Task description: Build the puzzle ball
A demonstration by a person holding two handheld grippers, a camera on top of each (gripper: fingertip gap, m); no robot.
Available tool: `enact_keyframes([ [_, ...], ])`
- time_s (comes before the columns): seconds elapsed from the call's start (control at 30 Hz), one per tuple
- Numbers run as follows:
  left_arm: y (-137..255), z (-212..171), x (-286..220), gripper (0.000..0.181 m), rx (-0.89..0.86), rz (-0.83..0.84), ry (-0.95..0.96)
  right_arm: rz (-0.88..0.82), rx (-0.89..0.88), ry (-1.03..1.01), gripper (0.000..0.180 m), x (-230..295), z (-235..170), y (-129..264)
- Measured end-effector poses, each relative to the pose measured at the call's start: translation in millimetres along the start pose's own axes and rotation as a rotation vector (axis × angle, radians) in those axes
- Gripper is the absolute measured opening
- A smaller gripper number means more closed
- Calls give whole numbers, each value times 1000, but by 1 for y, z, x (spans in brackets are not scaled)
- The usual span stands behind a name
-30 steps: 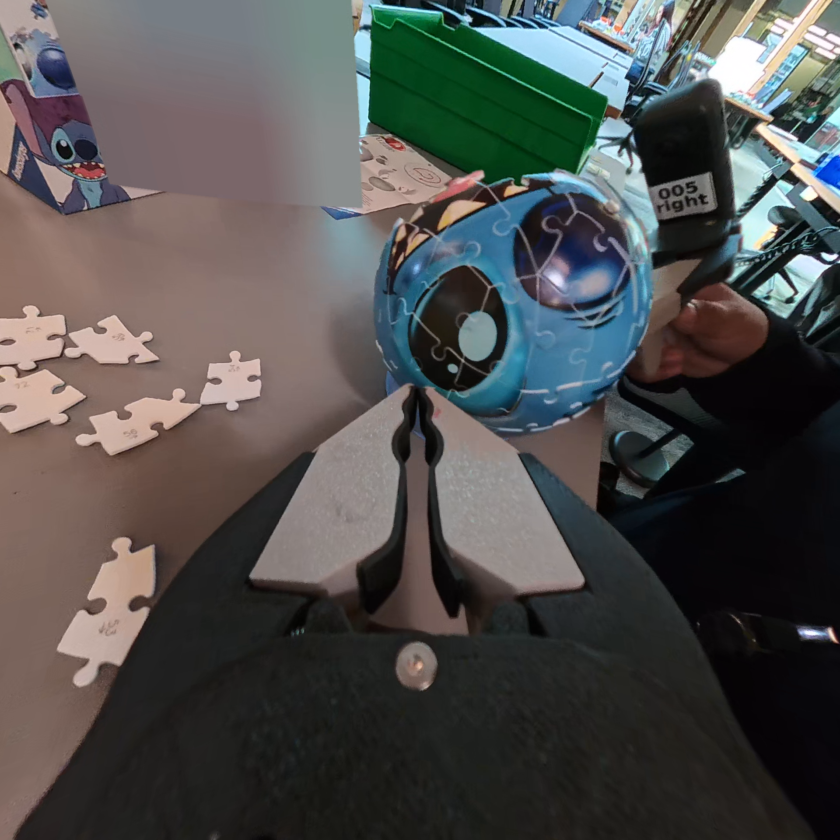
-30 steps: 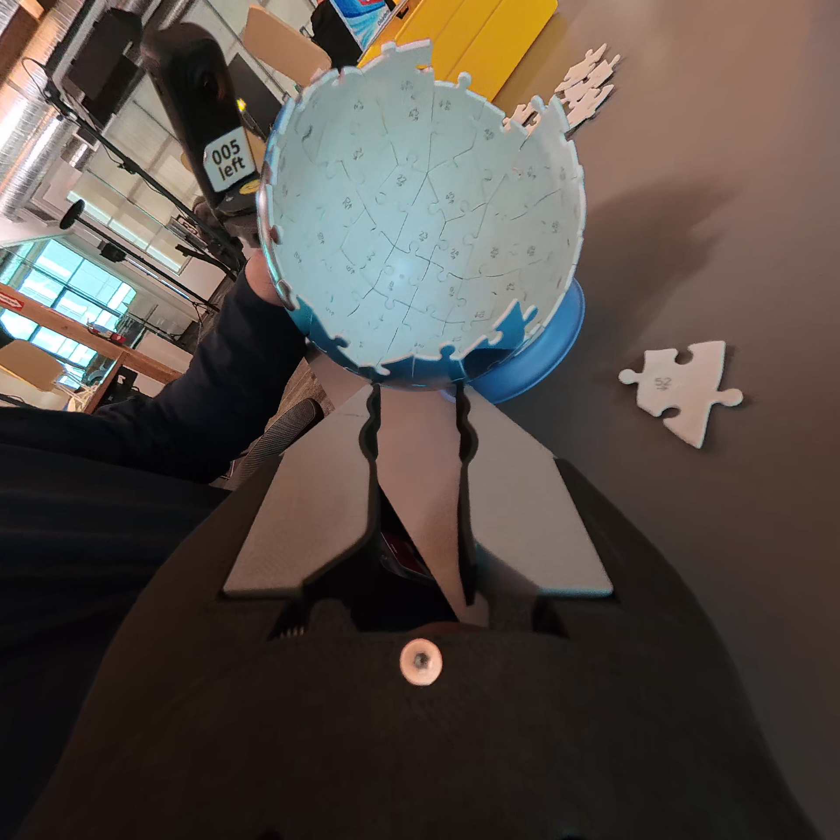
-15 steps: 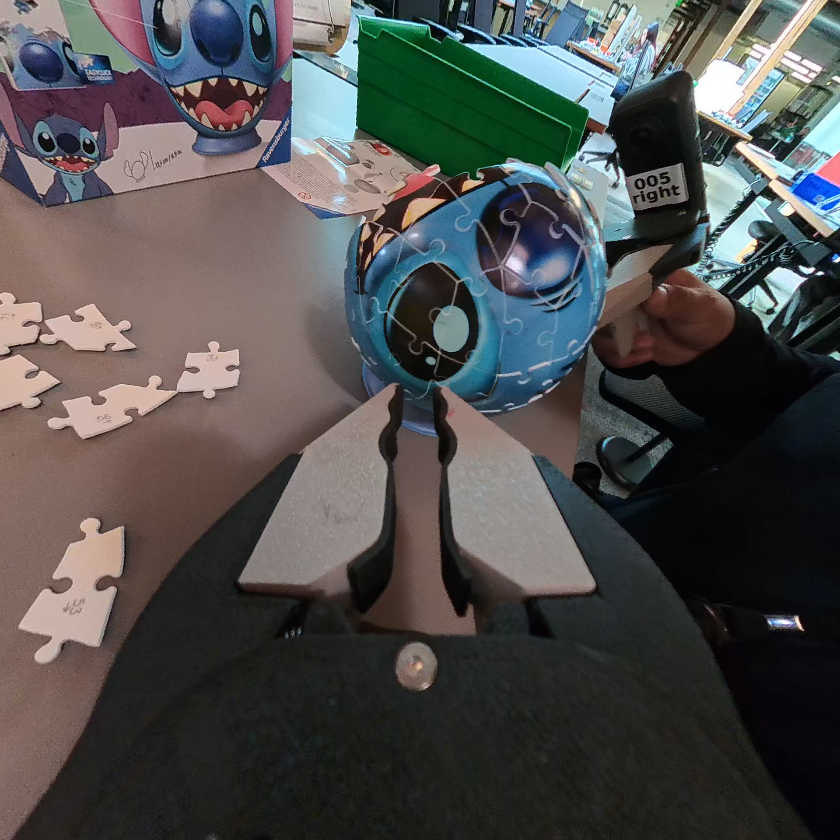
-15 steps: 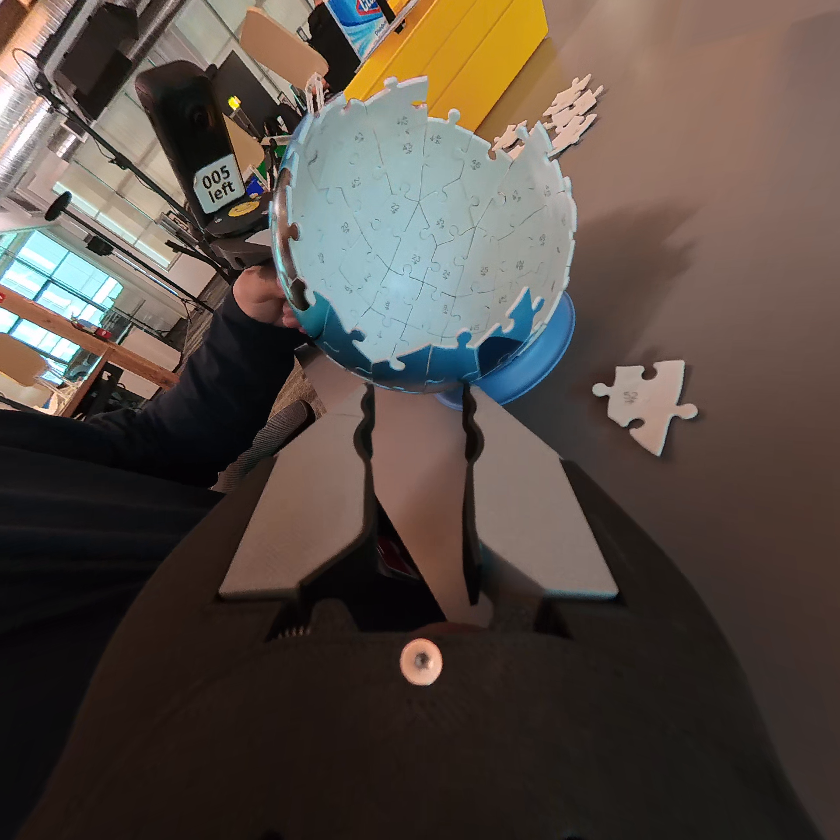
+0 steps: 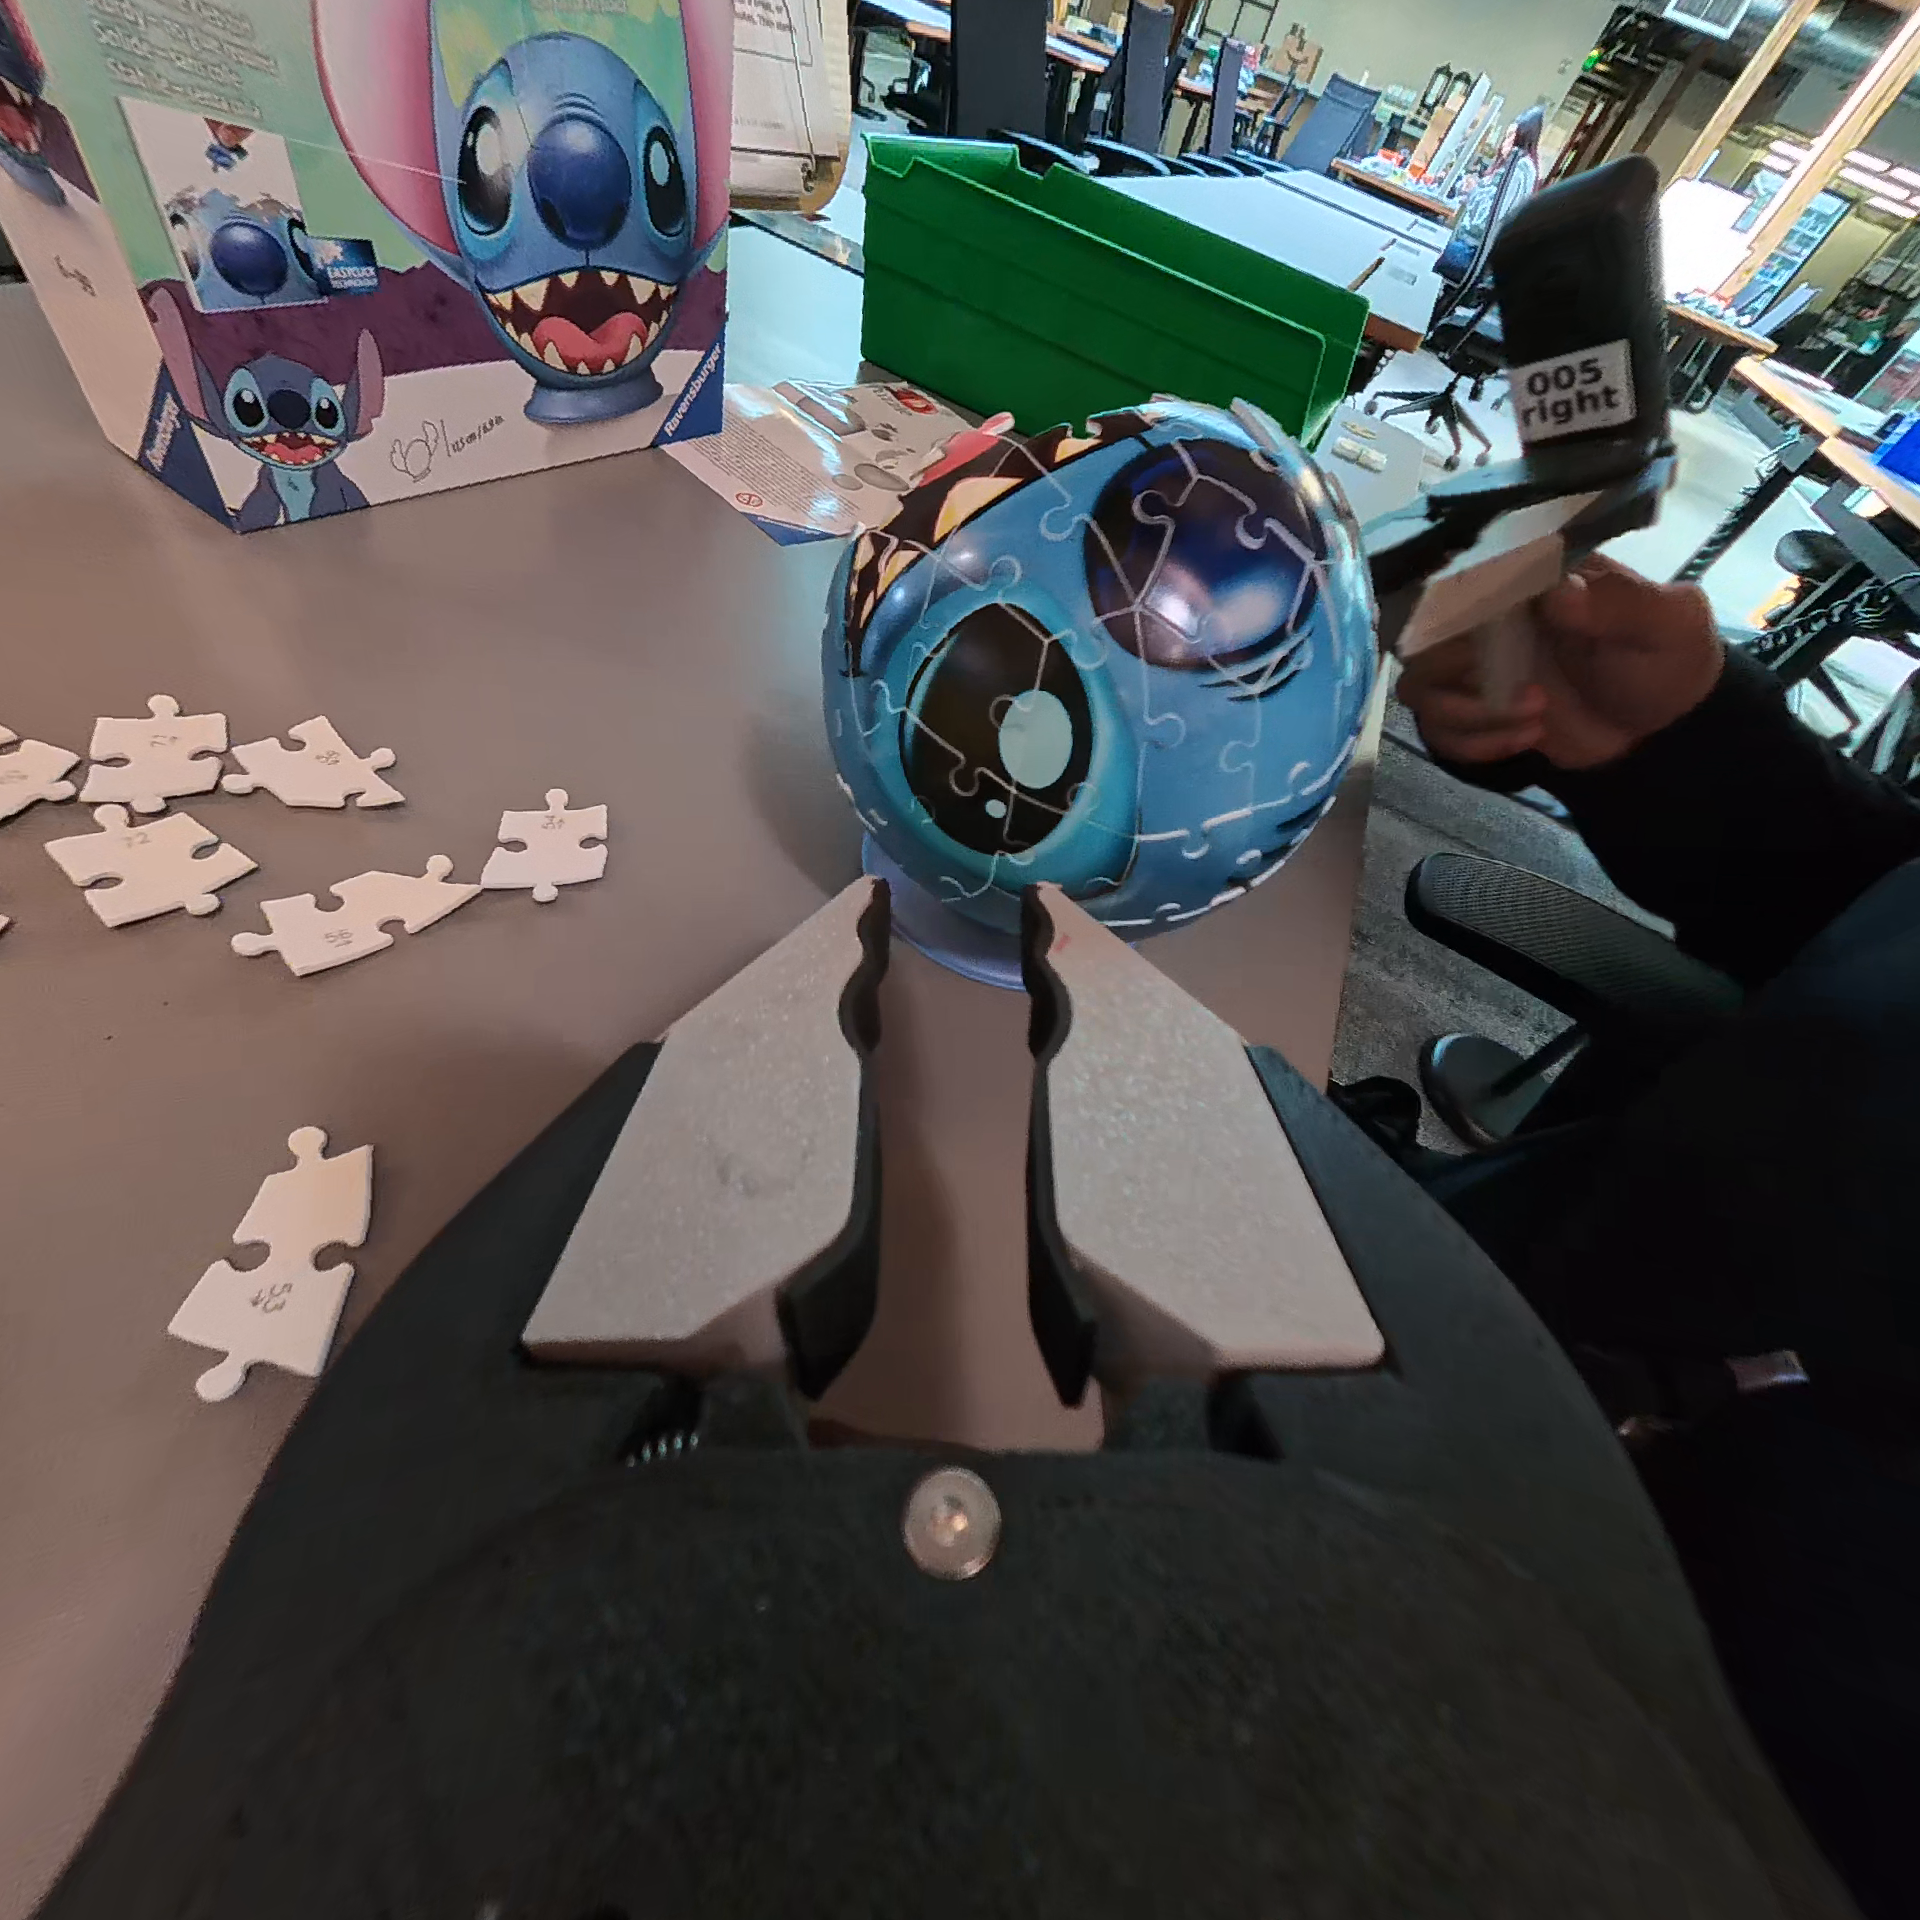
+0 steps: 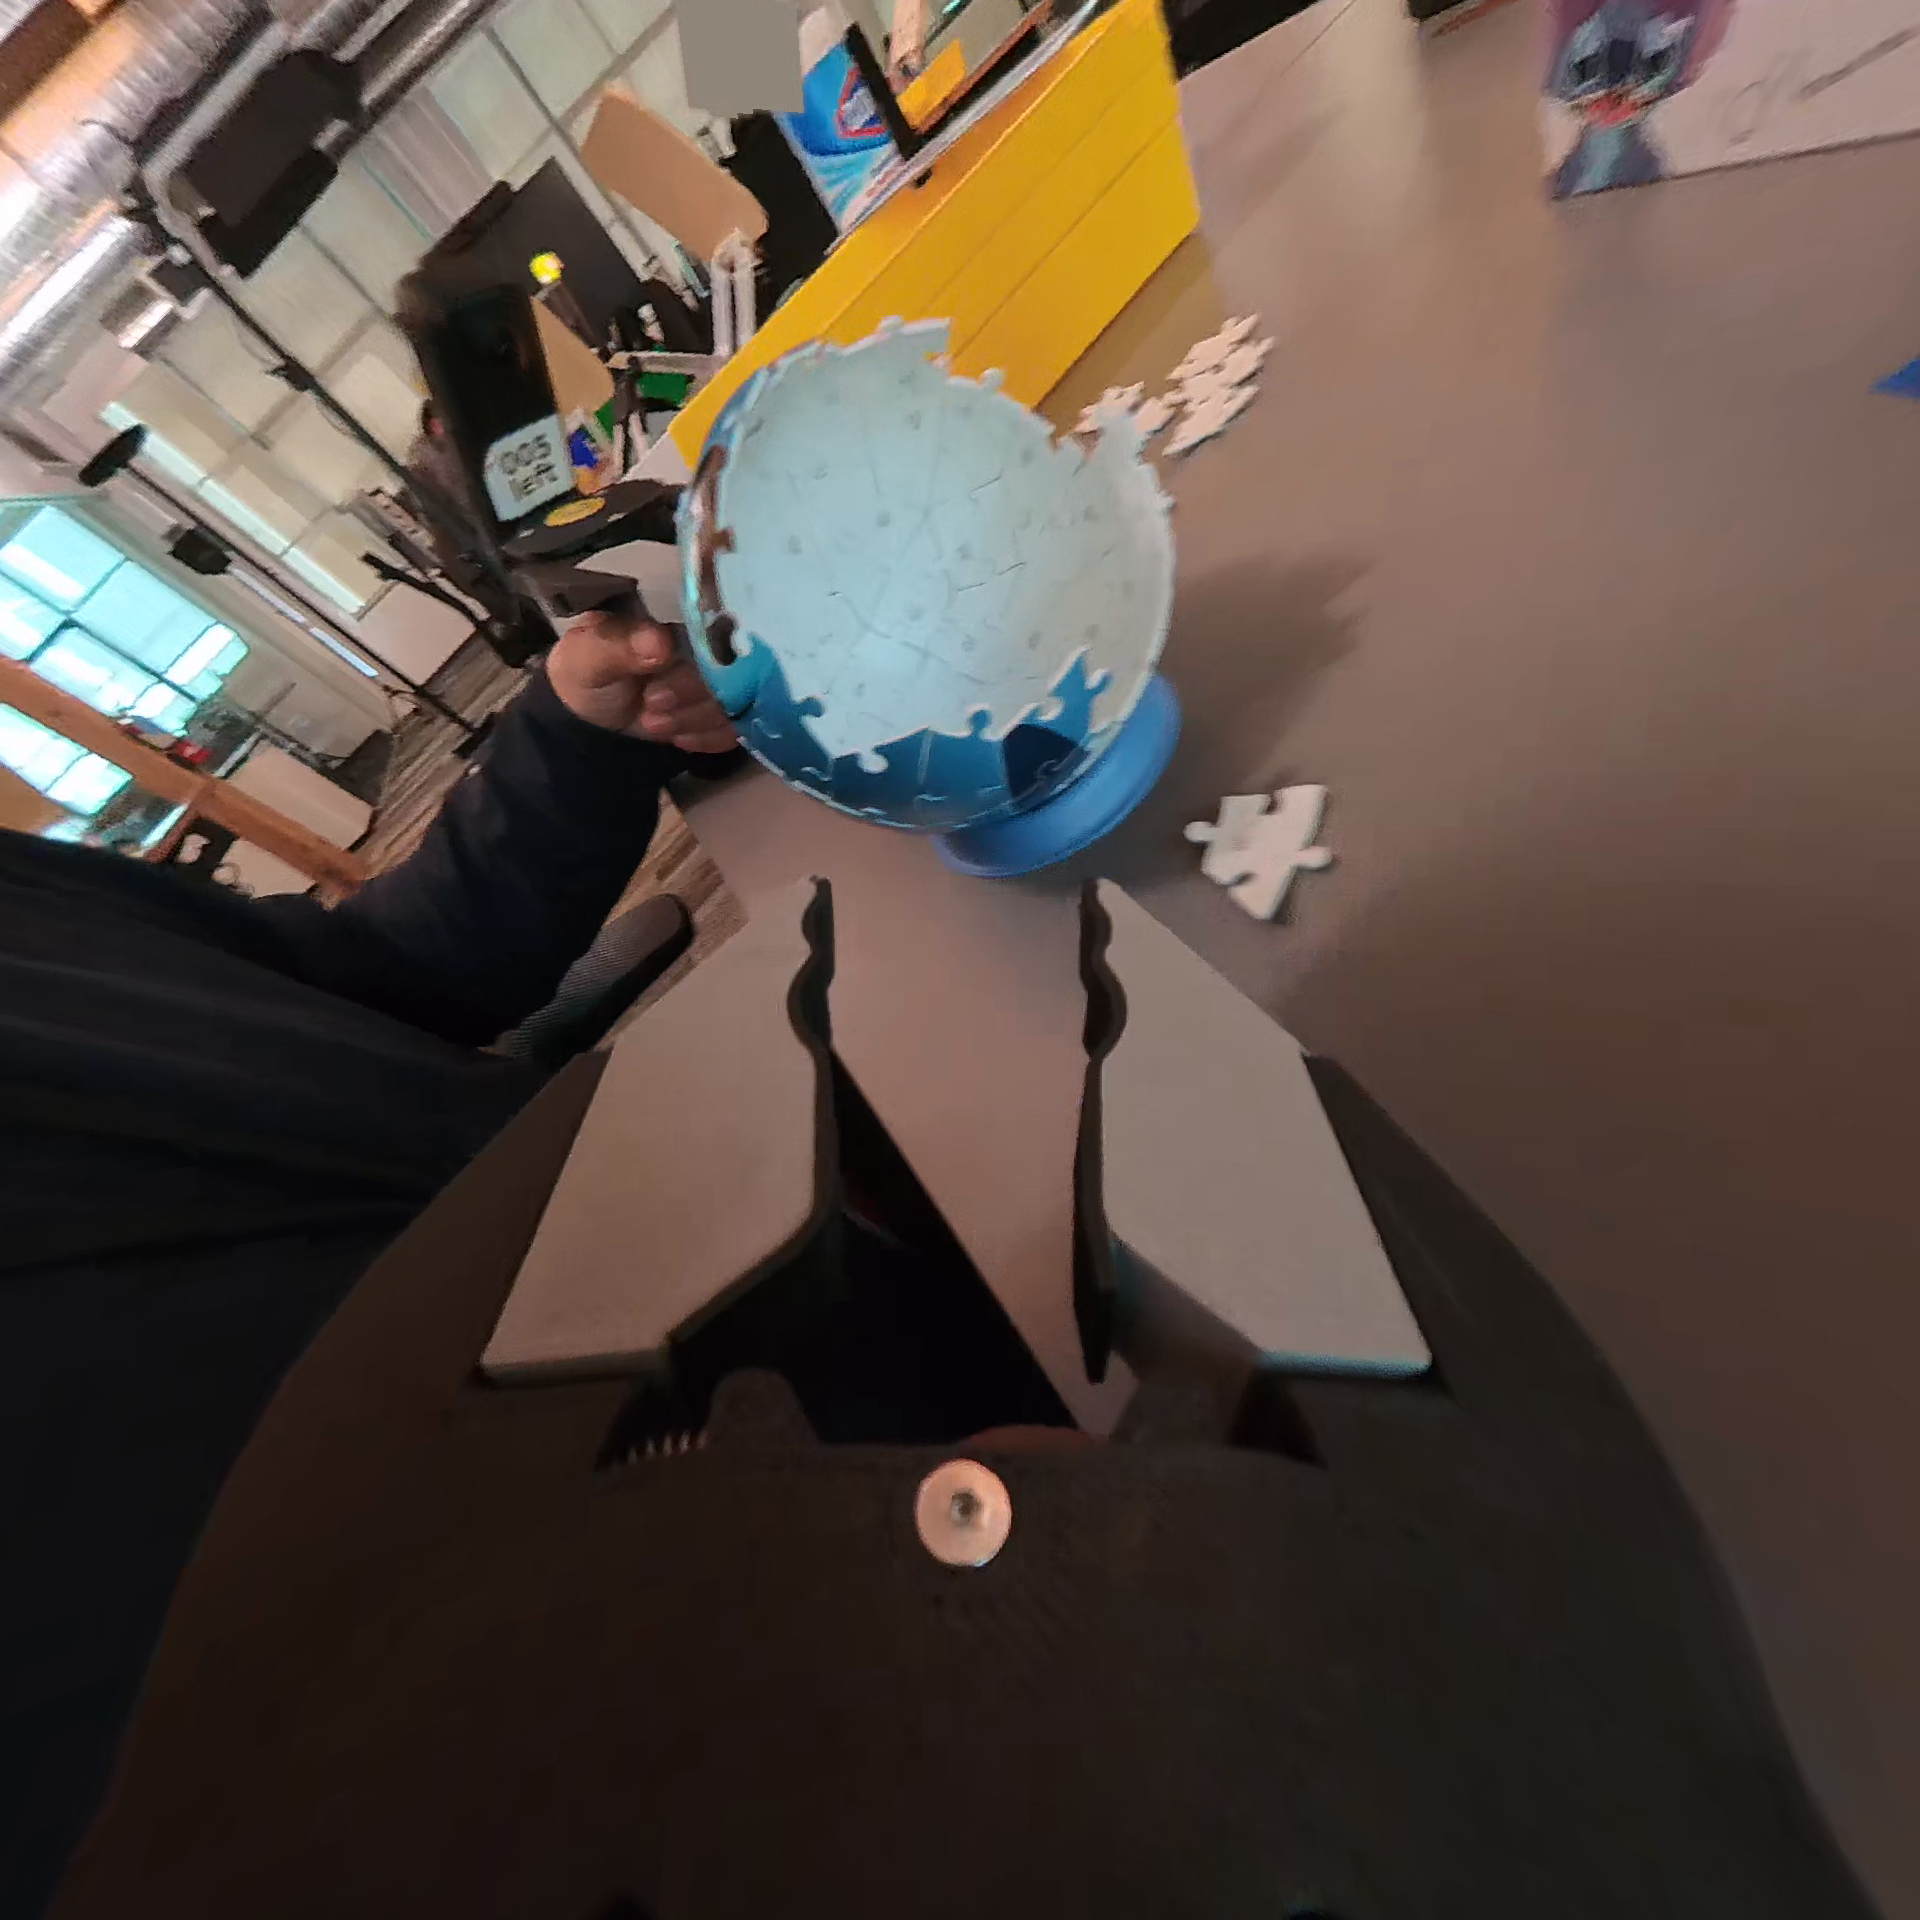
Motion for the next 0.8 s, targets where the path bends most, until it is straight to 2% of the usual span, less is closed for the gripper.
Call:
enact_keyframes([
  [0.13,-1,2,10,23,-4,19,7,-164,17,22,43,-20,10,22],
  [0.23,-4,5,20,23,4,52,-5,-241,81,53,43,-33,14,24],
  [0.43,-16,11,33,23,20,71,-31,-221,272,86,43,-47,11,-8],
  [0.57,-26,14,39,24,37,40,-13,-270,413,207,43,-54,12,-22],
  [0.67,-29,16,41,25,23,8,18,-266,474,286,38,-56,13,-32],
  [0.8,-26,18,44,25,-14,-12,63,-270,512,356,14,-55,12,-37],
])
Point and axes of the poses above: each gripper's, where its closed fingertips meet, y back along the fingers, z out of its top, x = y × z across the jaws, the point moved 8 cm from there along y, back along the fingers, and after that the axes turned 11 degrees about z, right-handed, at the moved point
